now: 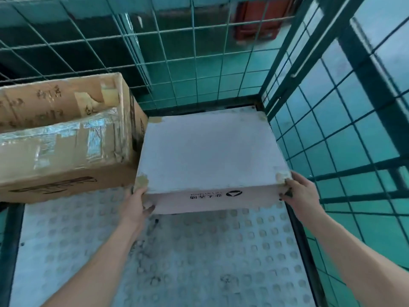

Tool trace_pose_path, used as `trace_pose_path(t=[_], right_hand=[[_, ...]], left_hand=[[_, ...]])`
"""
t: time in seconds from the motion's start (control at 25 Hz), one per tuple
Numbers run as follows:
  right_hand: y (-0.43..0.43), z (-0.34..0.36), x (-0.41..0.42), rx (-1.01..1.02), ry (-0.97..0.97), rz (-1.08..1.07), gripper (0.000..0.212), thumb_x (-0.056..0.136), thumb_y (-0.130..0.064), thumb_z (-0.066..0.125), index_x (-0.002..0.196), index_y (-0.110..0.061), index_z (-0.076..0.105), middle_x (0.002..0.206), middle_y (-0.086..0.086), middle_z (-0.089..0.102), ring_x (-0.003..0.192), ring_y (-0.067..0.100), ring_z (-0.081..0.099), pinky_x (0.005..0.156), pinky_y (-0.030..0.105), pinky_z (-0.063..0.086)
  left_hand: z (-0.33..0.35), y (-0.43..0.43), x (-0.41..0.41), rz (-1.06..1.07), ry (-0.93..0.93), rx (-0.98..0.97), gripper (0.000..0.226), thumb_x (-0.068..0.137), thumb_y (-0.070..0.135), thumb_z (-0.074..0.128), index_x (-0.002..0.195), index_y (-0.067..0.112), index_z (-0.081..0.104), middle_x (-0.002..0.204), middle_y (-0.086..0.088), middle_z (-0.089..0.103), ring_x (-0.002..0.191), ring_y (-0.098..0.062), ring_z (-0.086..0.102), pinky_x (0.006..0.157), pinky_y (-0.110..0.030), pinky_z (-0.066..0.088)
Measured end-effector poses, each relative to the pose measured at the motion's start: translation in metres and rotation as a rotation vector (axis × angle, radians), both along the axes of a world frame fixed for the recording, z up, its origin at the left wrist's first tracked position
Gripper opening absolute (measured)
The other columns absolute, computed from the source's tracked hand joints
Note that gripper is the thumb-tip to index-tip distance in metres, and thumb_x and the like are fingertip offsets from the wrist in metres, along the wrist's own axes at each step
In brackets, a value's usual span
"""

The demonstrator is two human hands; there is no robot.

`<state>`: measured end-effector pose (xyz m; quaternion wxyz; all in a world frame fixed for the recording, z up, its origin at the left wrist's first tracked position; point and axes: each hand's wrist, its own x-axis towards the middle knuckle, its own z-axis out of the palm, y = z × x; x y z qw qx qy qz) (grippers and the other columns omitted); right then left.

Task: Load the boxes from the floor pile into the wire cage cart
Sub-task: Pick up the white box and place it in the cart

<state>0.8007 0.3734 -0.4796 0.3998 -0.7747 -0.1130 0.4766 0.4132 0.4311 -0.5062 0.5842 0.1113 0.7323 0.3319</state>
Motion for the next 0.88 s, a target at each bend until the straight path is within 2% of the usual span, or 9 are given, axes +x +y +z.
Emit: trace_pose_path(t=[0.08, 0.16, 0.28, 0.36, 0.52, 0.6, 0.72, 0.8, 0.88], right_hand=[[0.009, -0.016, 0.0, 0.014, -0.005, 0.023, 0.034, 0.102, -0.001, 0.043, 0.109, -0.025, 0.067, 0.112, -0.001, 0.067, 0.099, 0.018, 0.061, 0.102, 0.047, 0.049], [0.019, -0.032, -0.002, 0.022, -0.016, 0.058, 0.041, 0.103, -0.001, 0.041, 0.103, -0.03, 0.071, 0.102, -0.007, 0.067, 0.101, 0.02, 0.058, 0.096, 0.04, 0.048], [0.034, -0.055, -0.004, -0.003, -0.041, 0.119, 0.052, 0.101, -0.005, 0.041, 0.088, -0.04, 0.077, 0.111, 0.013, 0.069, 0.096, 0.036, 0.055, 0.096, 0.043, 0.045], [0.04, -0.065, -0.004, -0.073, -0.008, 0.138, 0.044, 0.102, -0.008, 0.043, 0.099, -0.04, 0.072, 0.116, 0.008, 0.066, 0.105, 0.041, 0.058, 0.104, 0.049, 0.047], [0.038, -0.083, -0.006, -0.198, 0.114, 0.184, 0.036, 0.102, -0.003, 0.047, 0.134, -0.018, 0.055, 0.129, 0.01, 0.06, 0.103, 0.034, 0.07, 0.088, 0.042, 0.057], [0.041, -0.088, -0.01, -0.174, 0.042, 0.179, 0.031, 0.101, -0.001, 0.046, 0.128, -0.015, 0.054, 0.125, 0.014, 0.063, 0.102, 0.028, 0.07, 0.089, 0.038, 0.056], [0.056, -0.088, -0.02, -0.109, -0.033, 0.235, 0.026, 0.096, -0.004, 0.051, 0.117, -0.018, 0.054, 0.122, 0.015, 0.063, 0.104, 0.021, 0.065, 0.096, 0.039, 0.055], [0.076, -0.09, -0.024, -0.1, -0.049, 0.293, 0.024, 0.093, -0.004, 0.051, 0.109, -0.021, 0.047, 0.124, 0.013, 0.059, 0.103, 0.022, 0.062, 0.101, 0.042, 0.053], [0.098, -0.093, -0.022, -0.118, -0.044, 0.314, 0.03, 0.089, -0.005, 0.05, 0.102, -0.031, 0.042, 0.113, 0.011, 0.053, 0.09, 0.021, 0.054, 0.1, 0.044, 0.05]], left_hand=[[-0.022, 0.001, -0.009, 0.007, -0.021, -0.011, 0.032, 0.102, 0.017, 0.056, 0.133, 0.018, 0.05, 0.129, -0.014, 0.056, 0.113, -0.035, 0.058, 0.104, -0.057, 0.049], [-0.041, 0.004, -0.012, -0.002, -0.014, 0.016, 0.033, 0.102, 0.016, 0.054, 0.135, 0.016, 0.05, 0.138, -0.015, 0.054, 0.126, -0.036, 0.056, 0.104, -0.051, 0.049], [-0.052, 0.011, -0.007, -0.045, -0.036, 0.018, 0.044, 0.105, 0.018, 0.049, 0.148, 0.015, 0.04, 0.133, -0.009, 0.06, 0.116, -0.031, 0.062, 0.095, -0.046, 0.052], [-0.057, 0.017, -0.005, -0.092, -0.047, -0.057, 0.047, 0.106, 0.025, 0.048, 0.151, 0.023, 0.034, 0.131, -0.005, 0.058, 0.112, -0.035, 0.063, 0.097, -0.052, 0.052], [-0.074, 0.023, -0.008, -0.101, -0.043, -0.112, 0.037, 0.101, 0.021, 0.062, 0.134, 0.016, 0.047, 0.123, -0.011, 0.062, 0.103, -0.034, 0.066, 0.096, -0.054, 0.055], [-0.081, 0.027, -0.003, -0.124, 0.08, -0.06, 0.037, 0.093, 0.015, 0.072, 0.124, 0.014, 0.051, 0.121, -0.011, 0.064, 0.107, -0.032, 0.066, 0.094, -0.055, 0.056], [-0.086, 0.047, 0.003, -0.149, 0.266, 0.009, 0.049, 0.083, 0.017, 0.078, 0.125, 0.016, 0.051, 0.118, -0.008, 0.064, 0.104, -0.03, 0.066, 0.095, -0.052, 0.056], [-0.089, 0.066, 0.004, -0.108, 0.3, 0.018, 0.045, 0.085, 0.016, 0.077, 0.123, 0.013, 0.052, 0.111, -0.006, 0.063, 0.096, -0.028, 0.068, 0.095, -0.05, 0.057], [-0.093, 0.083, 0.008, -0.033, 0.281, -0.002, 0.035, 0.088, 0.015, 0.075, 0.111, 0.007, 0.051, 0.102, -0.007, 0.061, 0.085, -0.025, 0.068, 0.095, -0.047, 0.057]])
